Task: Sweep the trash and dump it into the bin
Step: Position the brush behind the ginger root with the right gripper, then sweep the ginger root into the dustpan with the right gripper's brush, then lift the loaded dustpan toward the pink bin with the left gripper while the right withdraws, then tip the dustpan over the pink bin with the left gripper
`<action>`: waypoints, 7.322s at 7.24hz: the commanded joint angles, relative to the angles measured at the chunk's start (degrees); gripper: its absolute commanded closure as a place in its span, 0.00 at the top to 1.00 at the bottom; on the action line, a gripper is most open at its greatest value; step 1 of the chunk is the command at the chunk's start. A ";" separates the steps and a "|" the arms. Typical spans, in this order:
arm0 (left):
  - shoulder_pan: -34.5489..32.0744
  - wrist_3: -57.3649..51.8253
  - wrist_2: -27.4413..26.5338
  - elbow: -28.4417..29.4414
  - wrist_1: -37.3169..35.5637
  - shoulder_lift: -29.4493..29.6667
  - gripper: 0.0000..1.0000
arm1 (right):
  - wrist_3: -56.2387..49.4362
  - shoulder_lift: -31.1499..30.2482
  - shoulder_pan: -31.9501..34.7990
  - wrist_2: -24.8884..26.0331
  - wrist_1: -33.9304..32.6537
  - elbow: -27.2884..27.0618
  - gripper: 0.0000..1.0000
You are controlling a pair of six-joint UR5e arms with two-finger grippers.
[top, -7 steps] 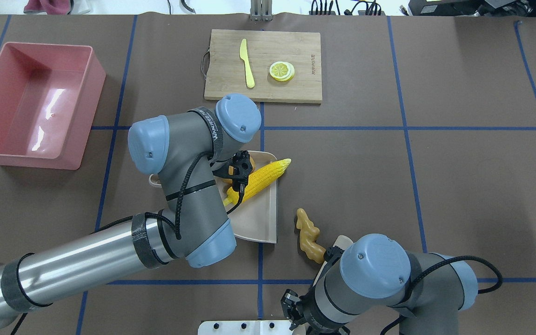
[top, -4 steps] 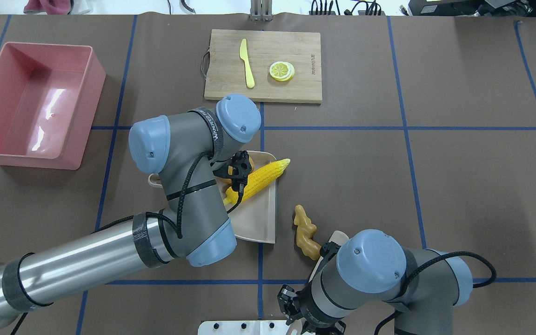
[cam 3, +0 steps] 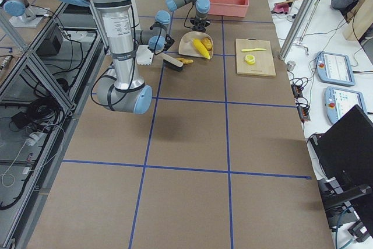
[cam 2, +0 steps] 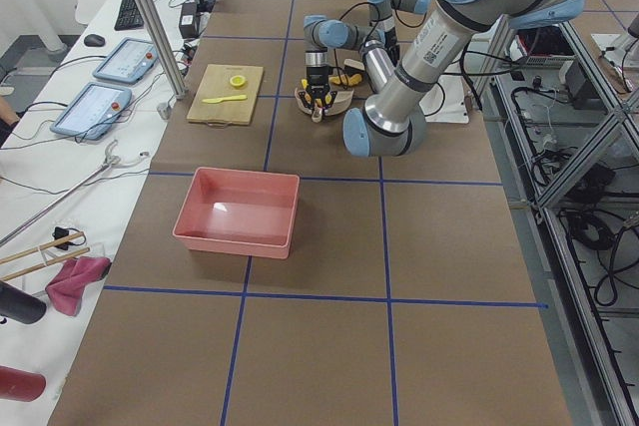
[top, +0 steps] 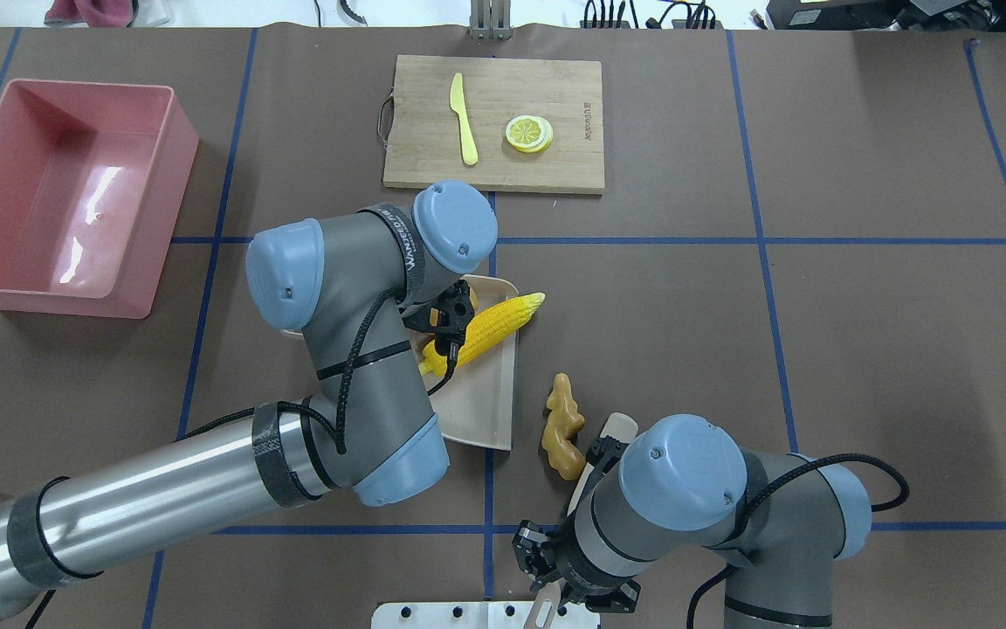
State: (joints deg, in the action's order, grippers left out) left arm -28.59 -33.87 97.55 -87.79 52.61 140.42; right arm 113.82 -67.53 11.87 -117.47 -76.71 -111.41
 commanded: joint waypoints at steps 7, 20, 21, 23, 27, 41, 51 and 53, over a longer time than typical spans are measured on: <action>1.69 0.56 -2.88 -0.19 0.30 0.56 0.00 | -2.46 6.43 2.81 0.05 6.04 8.21 0.00; 1.78 0.74 -2.19 -0.19 4.86 -1.37 0.00 | -0.35 14.89 3.51 -0.74 -1.57 8.96 0.00; 1.87 0.65 -2.10 -0.28 7.05 -2.33 0.00 | -0.35 12.62 3.77 -0.83 -2.73 5.71 0.00; 1.87 0.65 -2.18 -0.54 10.22 -3.22 0.00 | -0.44 9.36 4.65 -1.35 -5.18 0.69 0.00; 1.95 3.98 -2.18 -0.72 15.15 -4.01 0.00 | -9.01 6.02 15.35 -8.36 -10.73 -4.60 0.00; -14.53 11.18 10.81 -11.77 25.97 -11.29 0.00 | -76.99 -12.38 41.04 -20.86 -34.56 -0.24 0.00; -37.92 21.16 24.53 -17.75 11.58 -15.96 0.00 | -67.68 -18.06 37.45 -21.66 -15.87 4.27 0.00; -41.80 12.12 24.62 -20.56 10.32 -20.94 0.00 | -67.15 -17.81 35.78 -21.48 -14.87 4.88 0.00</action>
State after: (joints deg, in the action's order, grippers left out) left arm -68.01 -16.66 122.12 -106.38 63.93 122.53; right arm 46.30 -85.34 48.78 -139.13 -92.40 -106.84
